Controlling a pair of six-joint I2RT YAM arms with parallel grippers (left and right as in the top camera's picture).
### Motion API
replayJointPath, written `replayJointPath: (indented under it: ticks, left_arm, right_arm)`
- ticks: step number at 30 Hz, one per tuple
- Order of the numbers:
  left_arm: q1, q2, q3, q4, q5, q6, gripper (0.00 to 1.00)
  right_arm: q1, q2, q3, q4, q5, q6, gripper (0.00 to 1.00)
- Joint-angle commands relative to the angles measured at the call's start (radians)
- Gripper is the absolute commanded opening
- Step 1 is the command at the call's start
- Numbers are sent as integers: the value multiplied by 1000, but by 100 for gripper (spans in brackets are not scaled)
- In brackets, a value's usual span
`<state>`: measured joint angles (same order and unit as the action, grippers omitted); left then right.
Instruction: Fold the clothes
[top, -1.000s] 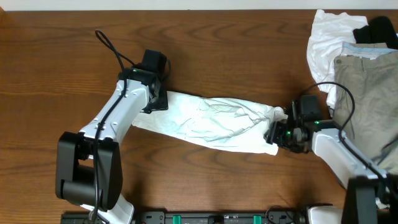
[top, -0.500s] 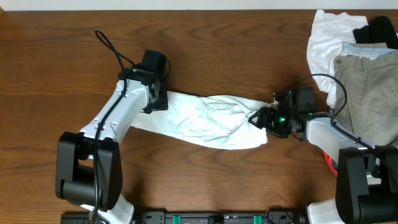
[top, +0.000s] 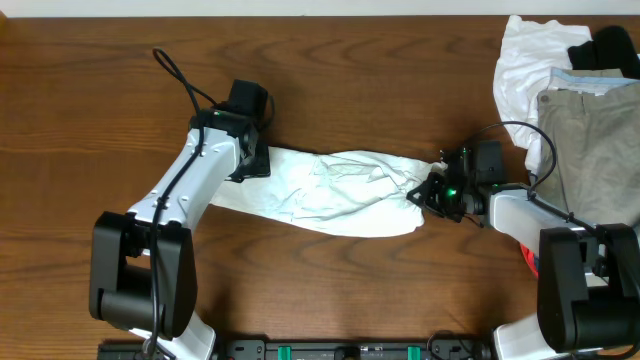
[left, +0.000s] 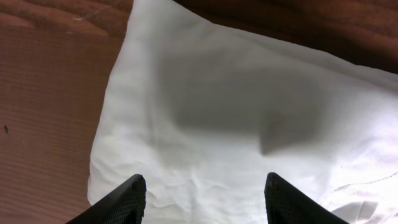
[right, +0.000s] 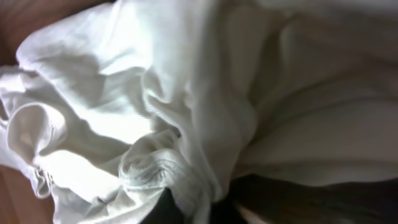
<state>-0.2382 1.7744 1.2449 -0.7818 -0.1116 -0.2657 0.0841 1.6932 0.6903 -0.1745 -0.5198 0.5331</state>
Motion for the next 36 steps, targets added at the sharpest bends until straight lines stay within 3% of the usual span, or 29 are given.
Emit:
replayJointPath:
  ticks: [1,11,17,20,26,36]
  left_arm:
    - [0,-2,16,-6,-5,-8,61]
    - [29,-167,16,-27,-5,24,60]
    - [102,-241,16,-71,-5,-35,60]
    - [156,-244,16,-90,-1,-101,60]
    - [266,-244,16,-90,134,-107,60]
    - [367,-244,16,-97,217,-106,60]
  right_arm:
    - [-13,45,-34,-23,139,-44,1]
    - [-211,-61,215,-381,222,-286,1]
    - [-216,-86,454,-650,340,-391,1]
    - [-161,-86,544,-758,380,-401,1]
    - [71,-87,684,-881,489,-333,1]
    - [429,-83,699,-757,525,-124,3]
